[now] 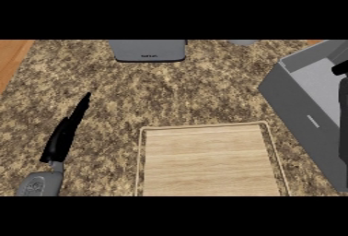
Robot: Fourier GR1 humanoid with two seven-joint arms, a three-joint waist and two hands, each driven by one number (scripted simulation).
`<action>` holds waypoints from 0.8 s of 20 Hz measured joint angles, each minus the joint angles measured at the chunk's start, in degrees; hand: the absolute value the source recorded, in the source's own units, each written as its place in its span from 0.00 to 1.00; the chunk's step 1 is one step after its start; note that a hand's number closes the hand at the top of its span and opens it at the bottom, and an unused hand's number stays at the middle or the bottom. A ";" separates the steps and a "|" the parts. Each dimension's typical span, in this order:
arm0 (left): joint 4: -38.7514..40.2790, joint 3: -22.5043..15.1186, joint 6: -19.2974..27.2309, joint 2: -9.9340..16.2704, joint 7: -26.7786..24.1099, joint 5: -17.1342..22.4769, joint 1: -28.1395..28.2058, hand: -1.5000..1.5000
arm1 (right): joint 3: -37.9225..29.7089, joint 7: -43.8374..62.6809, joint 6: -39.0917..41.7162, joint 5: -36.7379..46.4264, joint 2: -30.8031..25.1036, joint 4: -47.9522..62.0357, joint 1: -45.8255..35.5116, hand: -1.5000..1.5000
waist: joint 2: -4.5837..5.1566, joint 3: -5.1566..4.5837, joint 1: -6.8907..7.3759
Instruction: Pick the pear from the tray and place it in the cardboard box
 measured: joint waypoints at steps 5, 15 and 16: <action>-0.66 -0.10 -0.24 -0.29 0.20 0.19 0.53 0.50 | -7.29 -1.95 -0.22 -8.06 2.64 -1.47 4.40 0.00 | 0.04 0.02 0.12; 0.13 -0.07 -0.54 -0.49 0.27 0.00 -1.12 0.50 | -10.87 -15.44 -22.66 -18.22 3.44 -4.90 8.74 0.00 | 0.35 0.10 0.90; 0.23 0.06 -0.60 -0.32 0.21 0.00 -1.28 0.50 | -11.09 -16.53 -24.97 -19.37 3.90 -5.48 8.77 0.00 | 0.34 0.08 0.89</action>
